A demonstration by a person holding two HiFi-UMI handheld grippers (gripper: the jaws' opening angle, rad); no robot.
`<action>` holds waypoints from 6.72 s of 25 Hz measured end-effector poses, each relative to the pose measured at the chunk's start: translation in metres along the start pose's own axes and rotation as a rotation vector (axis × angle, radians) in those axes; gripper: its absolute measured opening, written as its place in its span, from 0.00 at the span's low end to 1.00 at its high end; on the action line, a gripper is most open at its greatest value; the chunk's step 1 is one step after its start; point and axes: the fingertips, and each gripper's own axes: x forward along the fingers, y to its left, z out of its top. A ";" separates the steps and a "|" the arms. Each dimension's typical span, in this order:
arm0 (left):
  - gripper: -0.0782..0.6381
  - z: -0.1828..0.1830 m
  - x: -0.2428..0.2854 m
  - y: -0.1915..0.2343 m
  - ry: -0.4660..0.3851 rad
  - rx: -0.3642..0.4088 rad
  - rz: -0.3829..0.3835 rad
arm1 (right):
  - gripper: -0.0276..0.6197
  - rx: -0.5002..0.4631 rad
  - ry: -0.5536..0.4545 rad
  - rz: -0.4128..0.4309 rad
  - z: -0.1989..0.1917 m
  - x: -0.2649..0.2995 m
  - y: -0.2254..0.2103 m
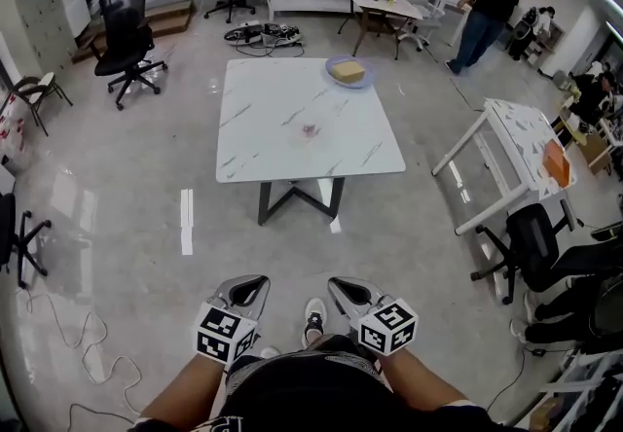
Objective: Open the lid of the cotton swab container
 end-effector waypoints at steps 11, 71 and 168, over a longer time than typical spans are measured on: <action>0.19 0.060 0.079 0.015 -0.014 -0.005 0.032 | 0.04 0.004 -0.026 0.042 0.054 0.028 -0.082; 0.19 0.160 0.254 0.118 0.008 -0.043 0.093 | 0.04 0.035 0.041 0.103 0.126 0.140 -0.254; 0.51 0.225 0.376 0.262 0.020 0.168 0.048 | 0.04 0.007 0.044 0.014 0.221 0.294 -0.363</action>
